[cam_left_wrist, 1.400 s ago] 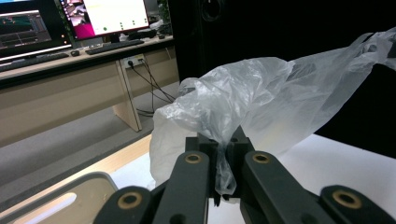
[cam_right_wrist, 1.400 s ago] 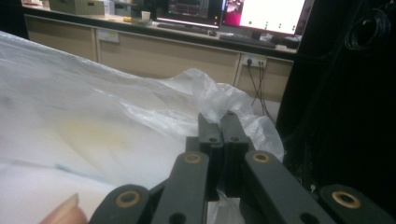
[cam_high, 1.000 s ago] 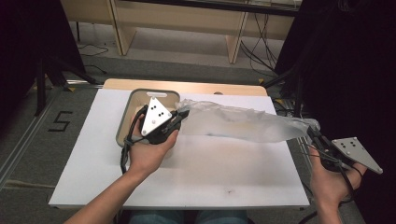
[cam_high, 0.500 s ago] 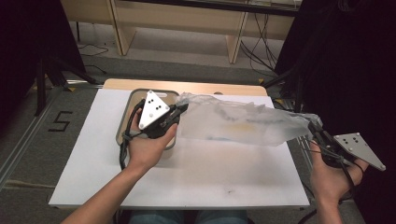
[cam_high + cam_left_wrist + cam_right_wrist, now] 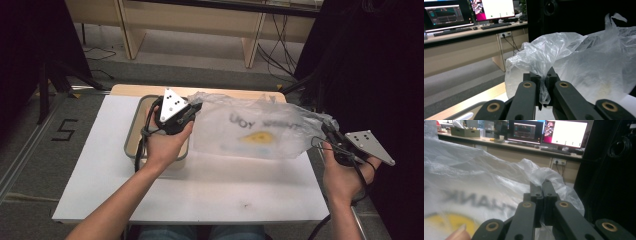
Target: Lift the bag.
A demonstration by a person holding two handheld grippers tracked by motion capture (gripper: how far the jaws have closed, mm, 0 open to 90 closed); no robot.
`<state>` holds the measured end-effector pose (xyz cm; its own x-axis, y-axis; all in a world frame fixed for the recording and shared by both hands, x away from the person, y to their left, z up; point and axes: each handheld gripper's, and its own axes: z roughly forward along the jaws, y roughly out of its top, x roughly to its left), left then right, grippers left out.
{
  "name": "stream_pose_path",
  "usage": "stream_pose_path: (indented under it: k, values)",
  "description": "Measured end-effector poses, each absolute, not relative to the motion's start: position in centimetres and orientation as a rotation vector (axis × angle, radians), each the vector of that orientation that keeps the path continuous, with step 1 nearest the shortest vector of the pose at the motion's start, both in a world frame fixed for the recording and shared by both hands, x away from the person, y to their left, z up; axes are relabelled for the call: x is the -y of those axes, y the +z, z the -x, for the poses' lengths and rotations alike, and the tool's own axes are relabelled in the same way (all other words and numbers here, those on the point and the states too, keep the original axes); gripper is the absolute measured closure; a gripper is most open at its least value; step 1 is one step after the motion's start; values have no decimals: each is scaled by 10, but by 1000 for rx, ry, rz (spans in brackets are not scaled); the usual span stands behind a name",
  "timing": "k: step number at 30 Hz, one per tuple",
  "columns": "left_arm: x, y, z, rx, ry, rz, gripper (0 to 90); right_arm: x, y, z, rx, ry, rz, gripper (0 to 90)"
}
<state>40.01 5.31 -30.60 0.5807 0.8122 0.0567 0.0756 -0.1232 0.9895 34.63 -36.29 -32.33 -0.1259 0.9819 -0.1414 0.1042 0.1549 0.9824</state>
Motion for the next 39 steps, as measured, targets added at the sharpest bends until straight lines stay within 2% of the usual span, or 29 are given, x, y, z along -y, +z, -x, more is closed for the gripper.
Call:
stream_pose_path:
  k: [15, 29, 39]
  values:
    - [-55, -311, -418, -818, 755, -1581, 892, 358, -331, -364, -1452, 1128, -1136, 899]
    - [-52, -300, -418, -804, 758, -1526, 892, 356, -321, -369, -1426, 1149, -1121, 900]
    - [-51, -281, -404, -745, 772, -1490, 892, 358, -309, -364, -1381, 1165, -1100, 900]
